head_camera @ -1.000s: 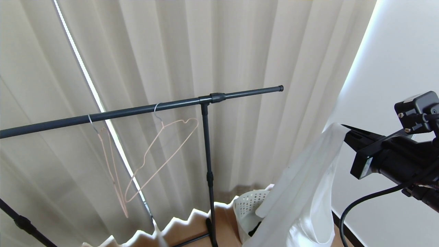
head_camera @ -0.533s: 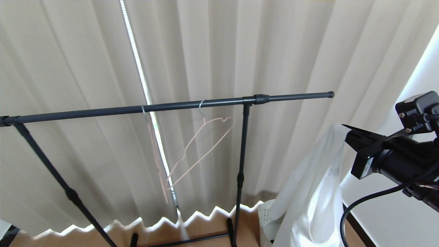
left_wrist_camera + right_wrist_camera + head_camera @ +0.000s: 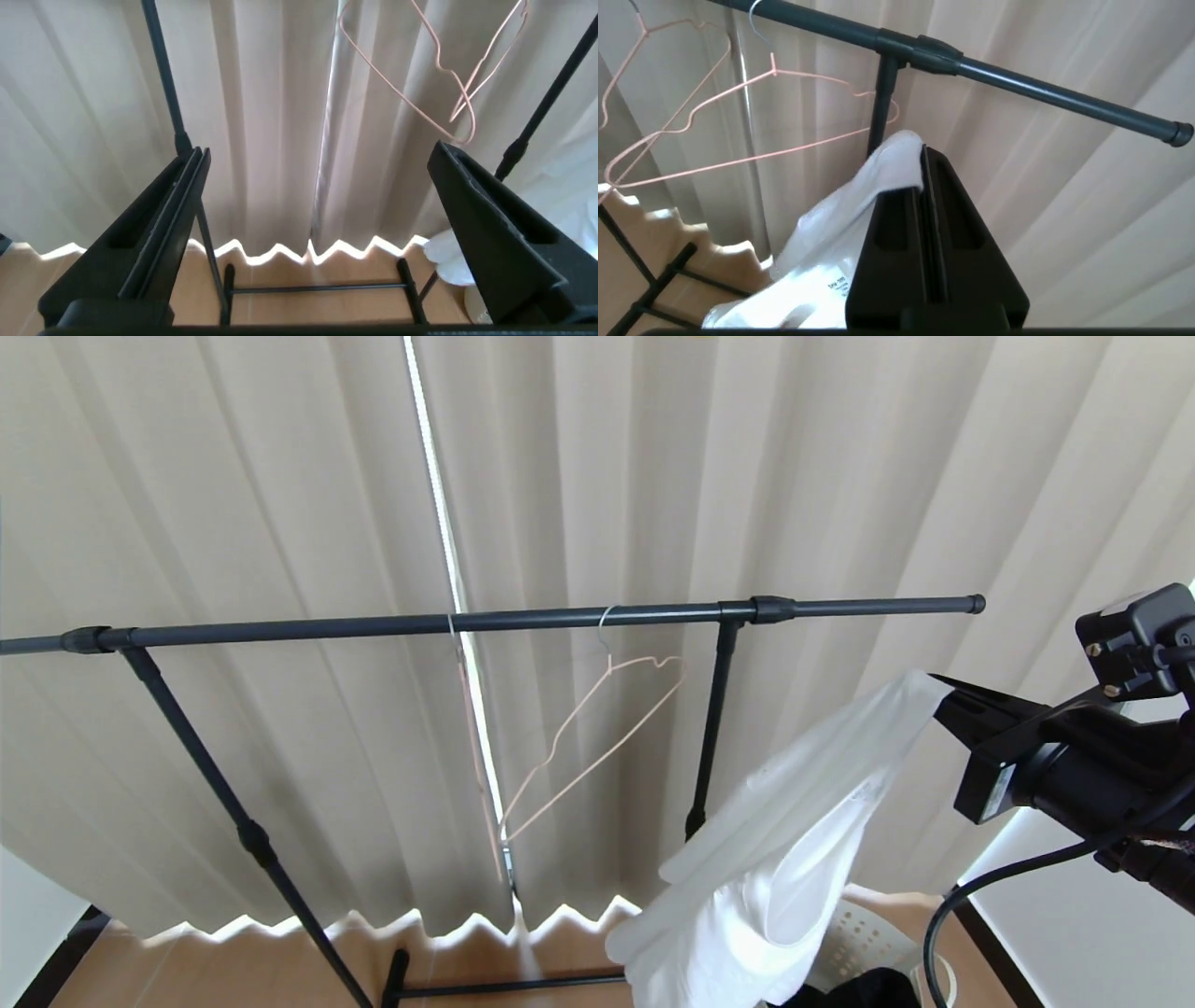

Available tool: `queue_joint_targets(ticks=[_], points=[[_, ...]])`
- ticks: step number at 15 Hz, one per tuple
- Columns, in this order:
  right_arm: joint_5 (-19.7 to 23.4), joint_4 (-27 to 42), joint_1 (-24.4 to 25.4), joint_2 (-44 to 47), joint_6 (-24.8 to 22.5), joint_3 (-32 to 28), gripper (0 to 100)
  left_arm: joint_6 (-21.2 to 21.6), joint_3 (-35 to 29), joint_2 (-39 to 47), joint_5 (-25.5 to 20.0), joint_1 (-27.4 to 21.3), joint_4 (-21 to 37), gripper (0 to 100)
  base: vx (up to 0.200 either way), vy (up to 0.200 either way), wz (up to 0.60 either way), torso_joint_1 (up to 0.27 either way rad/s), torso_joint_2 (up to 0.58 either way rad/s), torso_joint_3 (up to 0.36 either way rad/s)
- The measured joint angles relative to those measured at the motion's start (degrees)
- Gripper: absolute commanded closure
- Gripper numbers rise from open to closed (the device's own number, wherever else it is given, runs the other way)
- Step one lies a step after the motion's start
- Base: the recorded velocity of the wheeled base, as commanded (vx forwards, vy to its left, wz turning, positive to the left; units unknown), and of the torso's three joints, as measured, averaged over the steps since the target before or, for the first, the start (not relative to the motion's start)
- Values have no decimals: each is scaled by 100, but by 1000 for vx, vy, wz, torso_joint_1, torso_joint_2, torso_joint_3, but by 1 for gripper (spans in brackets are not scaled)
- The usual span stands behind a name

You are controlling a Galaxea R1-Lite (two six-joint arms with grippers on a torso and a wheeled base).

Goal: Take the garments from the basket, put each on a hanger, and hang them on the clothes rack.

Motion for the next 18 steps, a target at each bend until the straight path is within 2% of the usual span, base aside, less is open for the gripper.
queue_joint_targets(ticks=[4,16,18], points=[[0,0,2,-2,-2,-2,100,0,0,0,0,2,-2,0,-200,0,0,-10,4,6],[-2,-1,0,4,-11,24,100,0,0,0,4,2,-5,0,0,0,0,0,0,0],[-9,21,16,17,-182,83,100,22,0,0,-10,0,6,0,0,0,0,0,0,0]])
